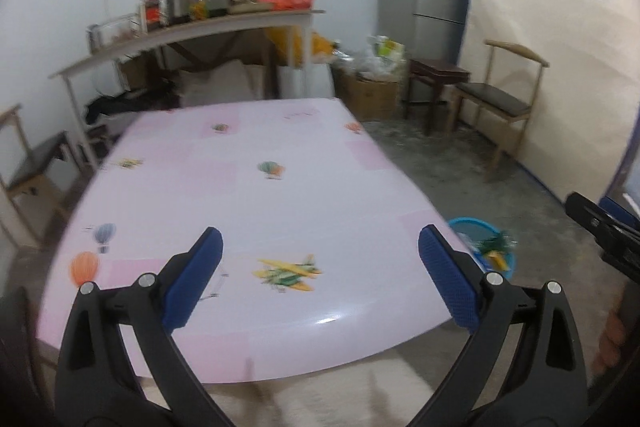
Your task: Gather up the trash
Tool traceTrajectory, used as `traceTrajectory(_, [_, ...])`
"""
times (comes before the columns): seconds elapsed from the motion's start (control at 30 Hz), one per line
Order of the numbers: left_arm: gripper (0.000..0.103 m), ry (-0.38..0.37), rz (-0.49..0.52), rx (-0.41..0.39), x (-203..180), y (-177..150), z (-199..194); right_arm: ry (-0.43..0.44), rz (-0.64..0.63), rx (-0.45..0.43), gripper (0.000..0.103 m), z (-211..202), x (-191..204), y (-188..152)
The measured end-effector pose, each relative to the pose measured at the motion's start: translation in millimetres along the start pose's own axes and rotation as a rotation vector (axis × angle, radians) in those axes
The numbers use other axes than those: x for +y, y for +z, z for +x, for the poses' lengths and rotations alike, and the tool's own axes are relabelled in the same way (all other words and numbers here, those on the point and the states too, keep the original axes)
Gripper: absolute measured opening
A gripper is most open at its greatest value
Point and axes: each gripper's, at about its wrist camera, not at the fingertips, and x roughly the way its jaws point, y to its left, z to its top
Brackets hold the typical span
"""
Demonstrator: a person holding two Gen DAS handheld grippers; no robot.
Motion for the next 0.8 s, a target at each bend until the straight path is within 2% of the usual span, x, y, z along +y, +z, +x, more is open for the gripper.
traceTrajectory(0.13, [0.095,0.083,-0.049,0.085,13.4,2.6,2.9,-0.065,-0.089,0.053,0.097,3.0,21.1,-7.8])
traceTrajectory(0.23, [0.094,0.099,-0.141,0.209,25.7,-5.3,14.5,-0.095,-0.128,0.114,0.097,9.0,32.4,-15.8])
traceTrajectory(0.33, [0.094,0.119,-0.212,0.285,30.0,-19.9,23.3,-0.121,-0.139,0.190,0.097,18.7,36.3,-25.3])
traceTrajectory(0.4, [0.094,0.125,-0.221,0.324,28.5,-29.8,28.0,-0.120,-0.128,0.228,0.097,21.8,34.2,-30.8])
traceTrajectory(0.53, [0.094,0.132,-0.190,0.372,18.0,-41.6,34.5,-0.141,-0.126,0.269,0.097,25.2,31.1,-37.7])
traceTrajectory(0.8, [0.094,0.138,-0.164,0.346,8.2,-37.2,30.2,-0.174,-0.132,0.286,0.097,27.0,22.4,-37.5])
